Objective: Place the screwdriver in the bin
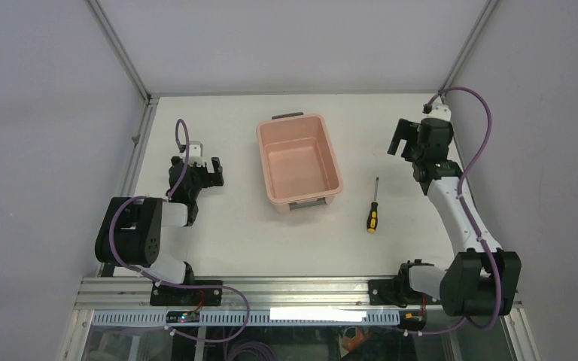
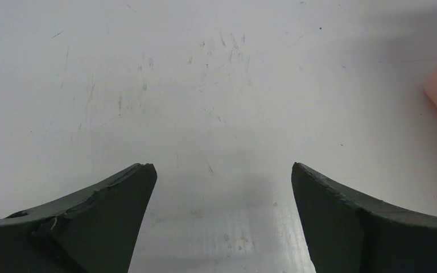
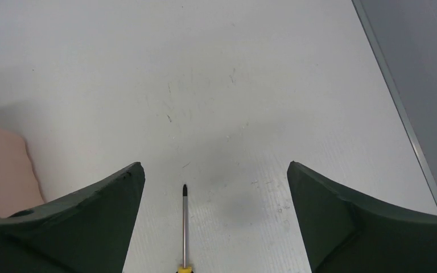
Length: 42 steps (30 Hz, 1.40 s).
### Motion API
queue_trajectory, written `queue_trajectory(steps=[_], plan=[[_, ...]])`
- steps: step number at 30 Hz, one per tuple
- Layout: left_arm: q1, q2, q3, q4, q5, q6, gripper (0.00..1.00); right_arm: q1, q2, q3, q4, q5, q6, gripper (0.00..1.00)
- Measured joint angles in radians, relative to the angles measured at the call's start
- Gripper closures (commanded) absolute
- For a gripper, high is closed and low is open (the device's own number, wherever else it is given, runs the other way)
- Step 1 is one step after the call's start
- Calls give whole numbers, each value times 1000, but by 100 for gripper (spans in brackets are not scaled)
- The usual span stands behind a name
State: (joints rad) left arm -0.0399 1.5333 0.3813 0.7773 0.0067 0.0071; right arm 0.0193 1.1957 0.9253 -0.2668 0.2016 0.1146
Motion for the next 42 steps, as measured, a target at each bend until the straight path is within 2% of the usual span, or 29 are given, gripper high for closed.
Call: queue_trajectory(steps=[4, 11, 15, 18, 21, 24, 32, 35, 37, 38, 42], plan=[[0, 0, 0, 0, 0, 0, 1, -2, -15, 4, -33, -13, 24, 1], [0, 0, 0, 0, 0, 0, 1, -2, -84, 68, -191, -121, 116, 1], [0, 0, 0, 0, 0, 0, 1, 30, -165, 2, -241, -171, 198, 1], [0, 0, 0, 0, 0, 0, 1, 98, -193, -88, -277, -177, 246, 1], [0, 0, 0, 0, 0, 0, 1, 181, -170, -155, -327, -160, 289, 3], [0, 0, 0, 0, 0, 0, 1, 231, -123, -187, -356, -127, 319, 9], [0, 0, 0, 0, 0, 0, 1, 269, 40, -230, -364, -70, 386, 19], [0, 0, 0, 0, 0, 0, 1, 288, 81, -245, -362, -70, 406, 29], [0, 0, 0, 0, 0, 0, 1, 294, 107, -253, -359, -70, 419, 41], [0, 0, 0, 0, 0, 0, 1, 294, 118, -253, -360, -67, 422, 50], [0, 0, 0, 0, 0, 0, 1, 295, 148, -239, -345, -44, 437, 97]])
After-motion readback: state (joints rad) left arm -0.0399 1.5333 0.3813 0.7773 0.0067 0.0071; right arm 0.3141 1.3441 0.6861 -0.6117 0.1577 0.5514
